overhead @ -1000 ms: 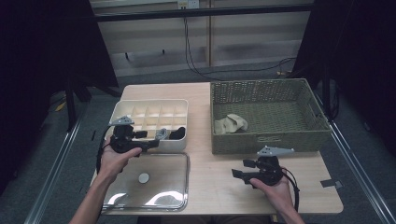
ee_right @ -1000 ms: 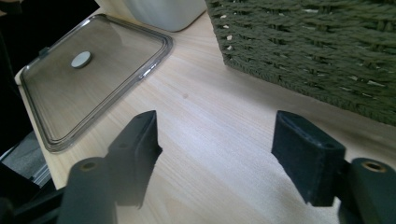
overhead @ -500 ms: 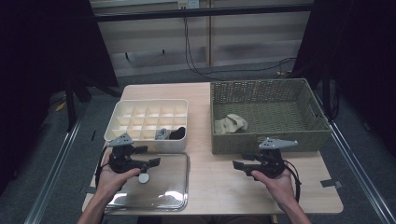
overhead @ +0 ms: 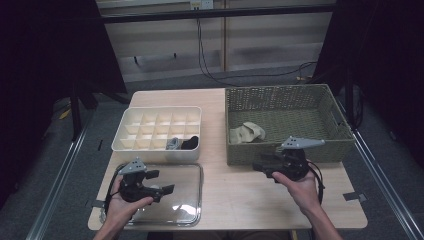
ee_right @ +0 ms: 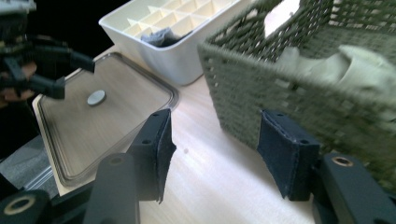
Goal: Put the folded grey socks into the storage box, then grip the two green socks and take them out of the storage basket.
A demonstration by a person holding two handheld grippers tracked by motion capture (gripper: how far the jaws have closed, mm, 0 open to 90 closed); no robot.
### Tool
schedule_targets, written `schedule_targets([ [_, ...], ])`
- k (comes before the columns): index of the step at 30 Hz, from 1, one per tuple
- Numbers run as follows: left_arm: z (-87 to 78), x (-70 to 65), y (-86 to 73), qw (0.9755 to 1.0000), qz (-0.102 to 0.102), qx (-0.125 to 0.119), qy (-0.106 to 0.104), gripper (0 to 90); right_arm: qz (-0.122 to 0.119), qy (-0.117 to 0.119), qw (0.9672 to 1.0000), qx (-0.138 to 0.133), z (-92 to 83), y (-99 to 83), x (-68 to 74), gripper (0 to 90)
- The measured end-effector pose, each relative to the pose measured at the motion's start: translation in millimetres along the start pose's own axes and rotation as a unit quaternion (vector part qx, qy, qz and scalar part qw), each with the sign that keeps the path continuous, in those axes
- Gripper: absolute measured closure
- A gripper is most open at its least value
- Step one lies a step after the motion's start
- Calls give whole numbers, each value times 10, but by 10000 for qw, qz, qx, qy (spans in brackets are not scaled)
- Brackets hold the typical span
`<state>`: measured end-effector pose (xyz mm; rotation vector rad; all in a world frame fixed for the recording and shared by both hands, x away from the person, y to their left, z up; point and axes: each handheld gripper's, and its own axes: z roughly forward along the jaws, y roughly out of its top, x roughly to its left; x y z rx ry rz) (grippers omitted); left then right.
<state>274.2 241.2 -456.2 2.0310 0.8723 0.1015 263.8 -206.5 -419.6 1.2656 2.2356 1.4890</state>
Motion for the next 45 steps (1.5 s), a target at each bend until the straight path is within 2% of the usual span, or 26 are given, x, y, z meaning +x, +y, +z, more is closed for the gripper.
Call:
schedule_targets([
  [1, 9, -19, -25, 10000, 11, 56, -58, 134, -3, -6, 10000, -21, -11, 18, -5, 451],
  [3, 27, -55, -56, 9999, 38, 103, -10, 135, -40, 55, 9999, -76, -36, 73, -29, 449],
  [5, 31, -76, -79, 9999, 8, 103, -130, 130, -36, 4, 10000, -78, -46, 122, -47, 445],
  [10, 20, -158, -159, 9999, 29, 144, -26, 136, -64, -43, 9999, -90, -58, 251, -128, 440],
  [16, 20, -194, -213, 9998, 36, 186, -61, 144, -75, -139, 9999, -36, -25, 395, -233, 424],
  [18, 13, -232, -227, 9997, 65, 198, -102, 138, -84, -245, 9996, 66, 13, 496, -312, 422],
  [24, 18, -281, -210, 9996, 174, 197, -144, 134, -105, -316, 9992, 216, 100, 625, -443, 417],
  [26, 17, -281, -207, 9996, 154, 179, -147, 121, -83, -335, 9991, 246, 117, 644, -461, 417],
  [34, -18, -189, -197, 9998, 33, 54, -182, 118, -109, -502, 9965, 659, 278, 846, -636, 414],
  [38, 1, -197, -191, 9998, 99, 87, -168, 115, -114, -543, 9947, 868, 378, 957, -755, 427],
  [42, 0, -179, -190, 9997, 134, 151, -154, 116, -186, -563, 9929, 1034, 485, 1049, -814, 418],
  [45, -8, -161, -192, 9997, 102, 133, -149, 113, -135, -540, 9916, 1166, 585, 1067, -860, 426],
])
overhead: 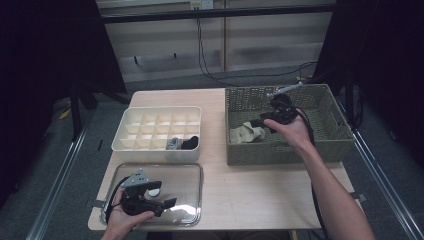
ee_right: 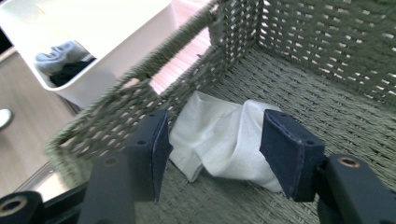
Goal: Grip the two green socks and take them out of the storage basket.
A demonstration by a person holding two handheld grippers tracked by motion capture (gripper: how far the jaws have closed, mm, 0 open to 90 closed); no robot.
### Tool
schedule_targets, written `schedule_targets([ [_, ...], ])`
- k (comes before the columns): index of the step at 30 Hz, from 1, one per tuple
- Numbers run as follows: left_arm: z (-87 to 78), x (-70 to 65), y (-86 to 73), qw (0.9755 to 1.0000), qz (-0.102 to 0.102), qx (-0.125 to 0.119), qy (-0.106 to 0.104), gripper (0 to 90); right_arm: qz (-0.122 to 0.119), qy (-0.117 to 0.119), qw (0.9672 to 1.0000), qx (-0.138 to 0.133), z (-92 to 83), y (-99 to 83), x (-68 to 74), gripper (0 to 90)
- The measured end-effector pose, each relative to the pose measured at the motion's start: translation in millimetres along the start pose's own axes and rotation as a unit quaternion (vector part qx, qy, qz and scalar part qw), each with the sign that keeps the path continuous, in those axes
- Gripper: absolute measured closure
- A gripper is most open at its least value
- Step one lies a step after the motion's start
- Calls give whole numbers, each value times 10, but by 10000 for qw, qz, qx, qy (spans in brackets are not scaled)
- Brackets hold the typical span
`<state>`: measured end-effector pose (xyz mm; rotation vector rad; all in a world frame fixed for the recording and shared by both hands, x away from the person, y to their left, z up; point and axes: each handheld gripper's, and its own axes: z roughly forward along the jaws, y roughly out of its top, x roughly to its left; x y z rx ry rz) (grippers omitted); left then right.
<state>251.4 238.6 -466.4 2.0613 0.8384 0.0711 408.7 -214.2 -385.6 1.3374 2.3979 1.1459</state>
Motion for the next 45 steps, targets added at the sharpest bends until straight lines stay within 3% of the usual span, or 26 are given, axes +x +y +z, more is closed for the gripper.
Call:
schedule_targets([
  [9, -5, 19, 4, 10000, -10, -29, 52, 105, 42, -97, 9990, 431, 237, 66, -127, 433],
  [16, 0, 10, 24, 10000, 88, -38, 18, 118, 142, -213, 9958, 878, 408, 141, -208, 472],
  [19, 12, -5, 30, 9999, 145, -22, 2, 109, 232, -222, 9941, 1031, 496, 133, -234, 485],
  [28, 16, 31, 37, 9999, 134, -24, 40, 103, 110, -318, 9876, 1537, 746, 142, -218, 527],
  [30, 12, 45, 33, 9999, 98, -39, 64, 102, 327, -358, 9836, 1738, 807, 99, -265, 562],
  [32, 10, 45, 36, 9999, 127, -13, 92, 102, 309, -488, 9833, 1725, 810, 98, -267, 685],
  [34, 21, 37, 36, 9998, 137, 12, 117, 101, 338, -455, 9839, 1695, 804, 94, -270, 796],
  [37, 26, 20, 36, 9998, 162, 17, 83, 103, 455, -466, 9841, 1652, 787, 96, -285, 890],
  [40, 25, 15, 35, 9998, 180, 34, 80, 107, 486, -448, 9847, 1615, 777, 100, -292, 891],
  [41, 24, 14, 30, 9997, 238, 58, 44, 124, 451, -345, 9873, 1482, 748, 109, -307, 896],
  [45, 41, 16, 37, 9997, 237, 55, 68, 114, 550, -255, 9904, 1239, 674, 128, -318, 900],
])
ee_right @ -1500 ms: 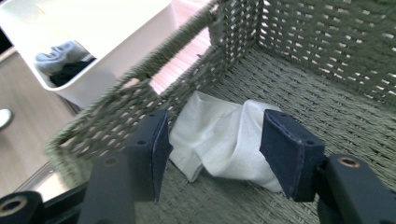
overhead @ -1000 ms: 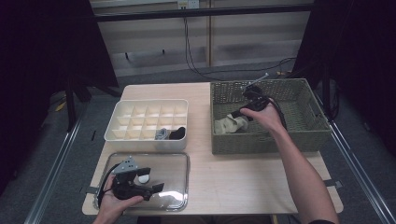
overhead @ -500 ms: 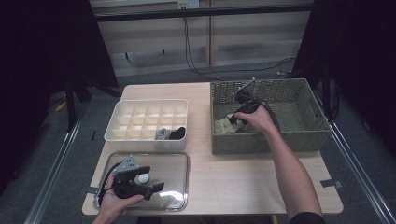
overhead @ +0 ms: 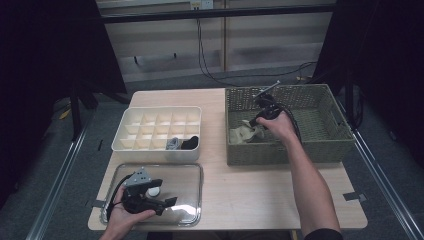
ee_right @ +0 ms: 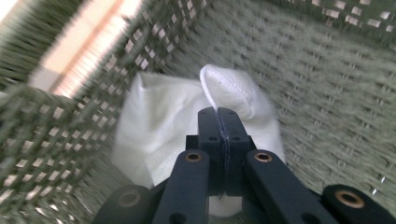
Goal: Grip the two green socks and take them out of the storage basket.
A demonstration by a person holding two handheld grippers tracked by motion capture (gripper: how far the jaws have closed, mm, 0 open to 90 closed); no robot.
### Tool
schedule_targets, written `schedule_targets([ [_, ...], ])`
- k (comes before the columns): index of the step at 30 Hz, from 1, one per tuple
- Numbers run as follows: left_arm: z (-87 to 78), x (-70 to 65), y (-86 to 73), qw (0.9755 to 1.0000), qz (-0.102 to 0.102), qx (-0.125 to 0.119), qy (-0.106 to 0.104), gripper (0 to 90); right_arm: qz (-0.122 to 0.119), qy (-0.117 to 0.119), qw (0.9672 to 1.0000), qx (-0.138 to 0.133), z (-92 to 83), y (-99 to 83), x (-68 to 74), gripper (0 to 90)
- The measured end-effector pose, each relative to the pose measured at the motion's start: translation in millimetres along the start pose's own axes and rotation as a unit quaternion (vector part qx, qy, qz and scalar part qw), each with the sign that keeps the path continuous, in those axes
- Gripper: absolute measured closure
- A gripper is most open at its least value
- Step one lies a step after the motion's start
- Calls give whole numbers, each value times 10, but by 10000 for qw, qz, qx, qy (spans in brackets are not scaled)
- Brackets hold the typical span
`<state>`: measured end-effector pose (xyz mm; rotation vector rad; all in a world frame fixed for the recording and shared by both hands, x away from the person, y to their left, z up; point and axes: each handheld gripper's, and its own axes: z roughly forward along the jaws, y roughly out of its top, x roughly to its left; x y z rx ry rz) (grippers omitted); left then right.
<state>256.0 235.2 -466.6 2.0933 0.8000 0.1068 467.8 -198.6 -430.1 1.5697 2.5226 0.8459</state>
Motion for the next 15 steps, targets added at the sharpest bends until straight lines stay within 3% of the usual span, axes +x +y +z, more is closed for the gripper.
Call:
schedule_targets([
  [7, 5, 2, 5, 10000, -61, -50, 35, 99, -13, 176, 9996, -232, -104, -4, 16, 900],
  [15, -10, -2, 4, 10000, -43, -39, 45, 92, 16, 344, 9959, -836, -314, -22, -21, 900],
])
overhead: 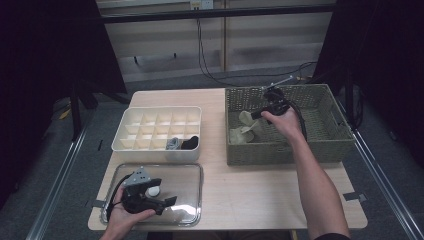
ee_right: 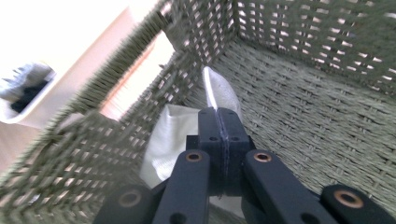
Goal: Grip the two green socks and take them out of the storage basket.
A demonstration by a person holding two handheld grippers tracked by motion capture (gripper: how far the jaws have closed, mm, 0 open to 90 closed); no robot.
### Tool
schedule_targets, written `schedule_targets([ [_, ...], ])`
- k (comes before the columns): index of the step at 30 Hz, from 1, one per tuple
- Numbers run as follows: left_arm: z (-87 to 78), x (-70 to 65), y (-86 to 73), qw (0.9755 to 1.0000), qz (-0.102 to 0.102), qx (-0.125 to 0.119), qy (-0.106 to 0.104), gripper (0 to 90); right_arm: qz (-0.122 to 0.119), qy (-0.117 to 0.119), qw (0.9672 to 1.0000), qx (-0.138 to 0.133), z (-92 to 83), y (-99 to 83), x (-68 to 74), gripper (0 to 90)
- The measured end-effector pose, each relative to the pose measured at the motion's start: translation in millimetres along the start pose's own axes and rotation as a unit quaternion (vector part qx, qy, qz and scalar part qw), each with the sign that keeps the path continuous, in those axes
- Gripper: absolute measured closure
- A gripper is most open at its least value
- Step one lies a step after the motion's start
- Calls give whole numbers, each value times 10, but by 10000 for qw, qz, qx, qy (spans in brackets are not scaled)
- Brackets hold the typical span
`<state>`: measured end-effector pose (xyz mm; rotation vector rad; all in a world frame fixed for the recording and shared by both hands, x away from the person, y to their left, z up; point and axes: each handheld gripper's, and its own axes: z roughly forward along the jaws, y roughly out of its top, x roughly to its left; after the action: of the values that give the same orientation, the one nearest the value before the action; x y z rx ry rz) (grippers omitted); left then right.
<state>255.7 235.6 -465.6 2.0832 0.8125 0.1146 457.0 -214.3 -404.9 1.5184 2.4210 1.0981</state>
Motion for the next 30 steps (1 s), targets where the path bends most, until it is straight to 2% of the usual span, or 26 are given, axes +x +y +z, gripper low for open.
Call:
schedule_targets([
  [5, -2, -1, 15, 10000, -12, -31, 21, 90, -16, 31, 9999, -169, -93, -11, -14, 900],
  [12, -23, 11, 14, 9999, -40, -89, 51, 90, 80, 90, 9991, -413, -207, -22, -36, 900],
  [16, -21, 11, 15, 9999, -37, -82, 50, 89, 217, 214, 9977, -603, -252, -64, -49, 900],
  [23, -6, 6, 20, 10000, -51, -79, 30, 86, 261, 323, 9954, -865, -371, -91, -56, 900],
  [30, 6, -29, 31, 10000, 11, -60, -12, 84, 164, 396, 9944, -969, -450, -60, -9, 900],
])
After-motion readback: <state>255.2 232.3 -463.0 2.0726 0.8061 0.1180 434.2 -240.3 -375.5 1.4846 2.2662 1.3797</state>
